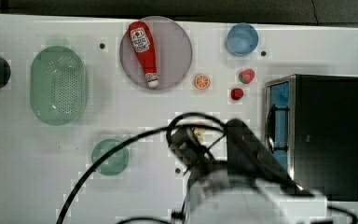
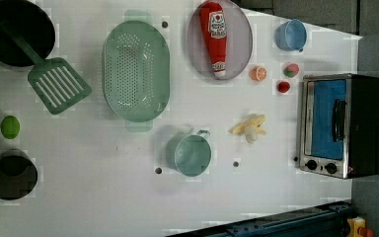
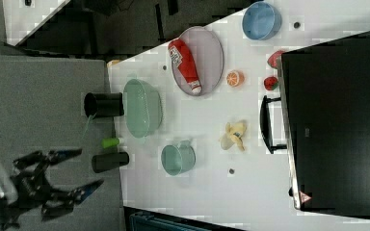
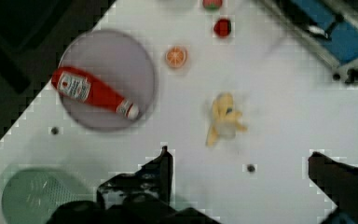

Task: Pick banana from table and place on oven.

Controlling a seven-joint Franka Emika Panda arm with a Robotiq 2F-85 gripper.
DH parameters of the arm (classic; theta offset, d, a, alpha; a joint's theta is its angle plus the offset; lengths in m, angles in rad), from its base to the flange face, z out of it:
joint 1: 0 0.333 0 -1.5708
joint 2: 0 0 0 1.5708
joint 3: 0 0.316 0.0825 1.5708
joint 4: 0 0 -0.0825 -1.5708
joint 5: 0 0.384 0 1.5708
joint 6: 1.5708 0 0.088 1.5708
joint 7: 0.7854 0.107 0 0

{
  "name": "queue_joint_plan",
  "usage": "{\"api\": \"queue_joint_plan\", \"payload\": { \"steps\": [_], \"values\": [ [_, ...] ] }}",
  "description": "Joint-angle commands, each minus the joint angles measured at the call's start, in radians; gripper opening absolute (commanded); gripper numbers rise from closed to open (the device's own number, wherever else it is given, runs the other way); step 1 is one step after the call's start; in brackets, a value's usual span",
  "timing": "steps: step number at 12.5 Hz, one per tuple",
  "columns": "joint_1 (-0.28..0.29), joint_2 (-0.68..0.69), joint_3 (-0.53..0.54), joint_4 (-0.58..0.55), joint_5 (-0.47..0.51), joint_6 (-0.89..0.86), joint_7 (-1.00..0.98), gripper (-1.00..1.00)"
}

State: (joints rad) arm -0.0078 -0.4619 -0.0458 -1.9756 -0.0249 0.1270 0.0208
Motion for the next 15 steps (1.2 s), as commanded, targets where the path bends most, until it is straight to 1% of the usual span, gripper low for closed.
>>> {"api": "queue_joint_plan", "payload": {
  "steps": [1, 4, 8, 10, 12, 15],
  "values": [
    [-0.005, 0.157, -0.003, -0.145, 0.005, 0.053, -0.006, 1.0],
    [-0.005, 0.258, -0.003, -0.229, 0.005, 0.253, -0.008, 1.0],
    [-0.005, 0.396, -0.004, -0.368, 0.005, 0.602, -0.008, 1.0],
    [-0.006, 0.475, -0.005, -0.419, 0.005, 0.743, -0.008, 1.0],
    [-0.006, 0.562, -0.006, -0.446, 0.005, 0.827, -0.007, 1.0],
    [-0.005, 0.693, -0.005, -0.455, 0.005, 0.918, -0.007, 1.0]
  ]
}}
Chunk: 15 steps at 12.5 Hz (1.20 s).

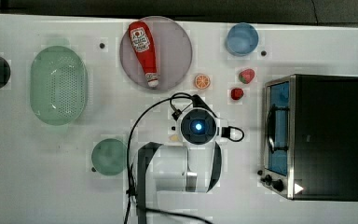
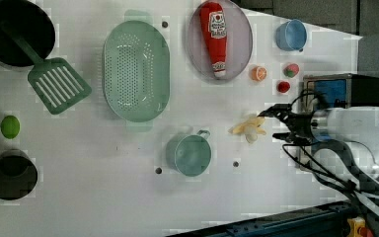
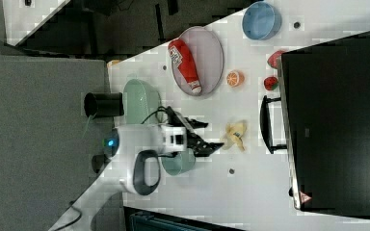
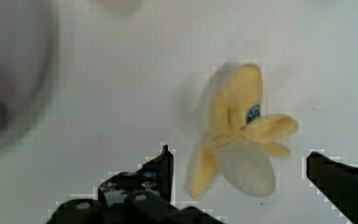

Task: Pick banana from table and place on oven.

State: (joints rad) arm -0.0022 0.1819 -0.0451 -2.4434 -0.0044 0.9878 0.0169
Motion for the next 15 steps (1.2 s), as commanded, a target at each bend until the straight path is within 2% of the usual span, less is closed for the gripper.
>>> {"api": "queue_joint_plan", "payload": {
  "steps": [1, 5, 6, 11, 12, 15],
  "values": [
    [-0.011, 0.088, -0.006, 0.012, -0.015, 0.092, -0.003, 1.0],
    [-0.011, 0.194, -0.003, 0.01, -0.015, 0.224, -0.002, 1.0],
    [-0.011, 0.198, -0.001, 0.008, -0.015, 0.249, -0.002, 0.92],
    [-0.009, 0.175, 0.007, -0.002, -0.015, 0.257, -0.001, -0.28],
    [-0.009, 0.166, 0.008, -0.004, -0.015, 0.256, -0.001, -0.43],
    [-0.009, 0.126, 0.009, -0.011, -0.015, 0.253, 0.003, -0.43]
  ]
}}
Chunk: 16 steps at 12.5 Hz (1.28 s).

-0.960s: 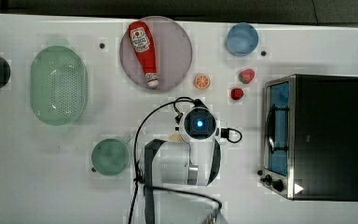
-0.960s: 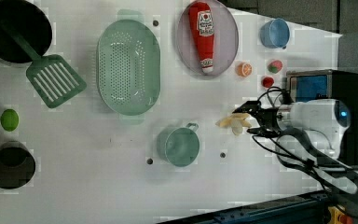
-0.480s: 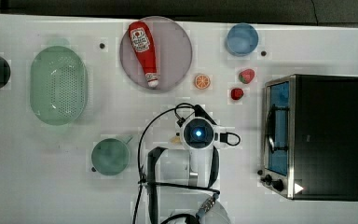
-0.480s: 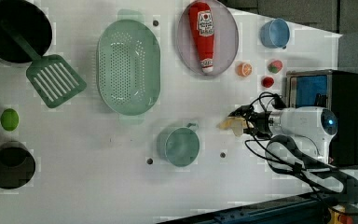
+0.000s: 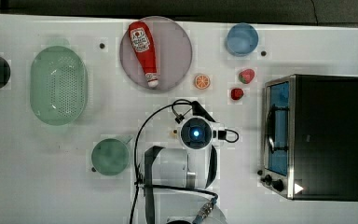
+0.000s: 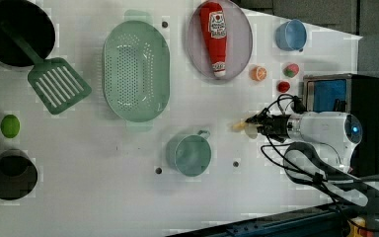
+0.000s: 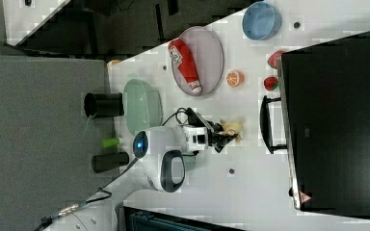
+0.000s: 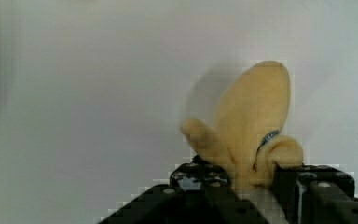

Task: Pick banana from table and place on oven.

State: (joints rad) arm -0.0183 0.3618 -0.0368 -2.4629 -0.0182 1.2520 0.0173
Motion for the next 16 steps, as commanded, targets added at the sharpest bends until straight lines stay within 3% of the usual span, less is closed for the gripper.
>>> {"api": "queue_joint_plan", "payload": {
  "steps": [1, 3, 5, 9, 12, 16],
  "values": [
    [0.007, -0.094, 0.001, 0.012, -0.001, -0.02, 0.003, -0.43],
    [0.006, -0.222, 0.0, 0.028, -0.001, -0.123, 0.003, -0.43],
    [0.006, -0.371, 0.0, 0.073, -0.001, -0.353, 0.003, -0.43],
    [0.004, -0.58, -0.022, 0.26, -0.001, -0.82, 0.003, -0.43],
    [-0.007, -0.605, -0.079, 0.409, -0.01, -1.013, -0.015, -0.43],
    [-0.033, -0.553, -0.23, 0.499, -0.03, -1.051, -0.136, -0.43]
  ]
}}
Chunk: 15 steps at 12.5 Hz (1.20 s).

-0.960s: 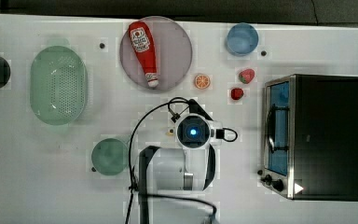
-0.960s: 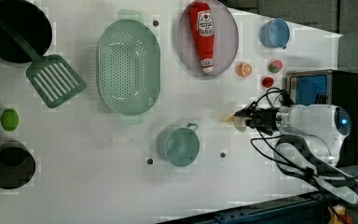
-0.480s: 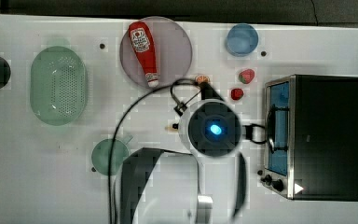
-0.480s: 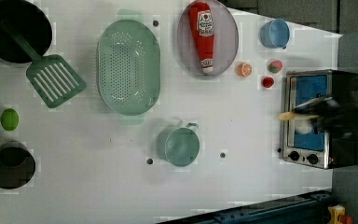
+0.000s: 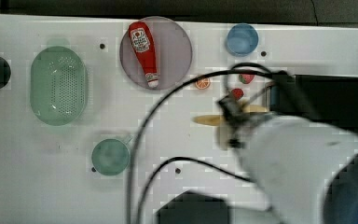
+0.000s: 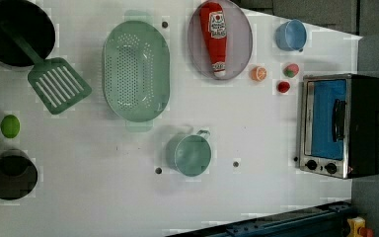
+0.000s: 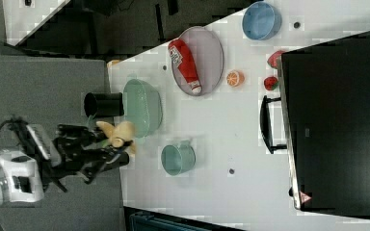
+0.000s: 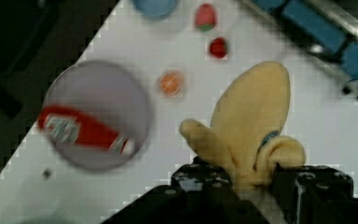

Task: Pick banana from table and place on oven.

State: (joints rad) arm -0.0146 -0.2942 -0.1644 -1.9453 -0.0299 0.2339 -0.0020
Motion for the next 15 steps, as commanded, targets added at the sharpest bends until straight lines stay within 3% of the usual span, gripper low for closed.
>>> {"api": "queue_joint_plan", "payload": {
  "steps": [1, 6, 10, 11, 15],
  "values": [
    [-0.04, 0.128, -0.15, -0.012, -0.033, -0.016, -0.192, -0.43],
    [-0.046, 0.31, -0.376, -0.005, -0.044, 0.256, -0.605, -0.43],
    [-0.05, 0.453, -0.444, 0.046, -0.03, 0.325, -0.779, -0.43],
    [-0.053, 0.475, -0.449, 0.051, -0.02, 0.324, -0.813, -0.33],
    [-0.061, 0.501, -0.45, 0.053, -0.009, 0.343, -0.843, 0.54]
  ]
}}
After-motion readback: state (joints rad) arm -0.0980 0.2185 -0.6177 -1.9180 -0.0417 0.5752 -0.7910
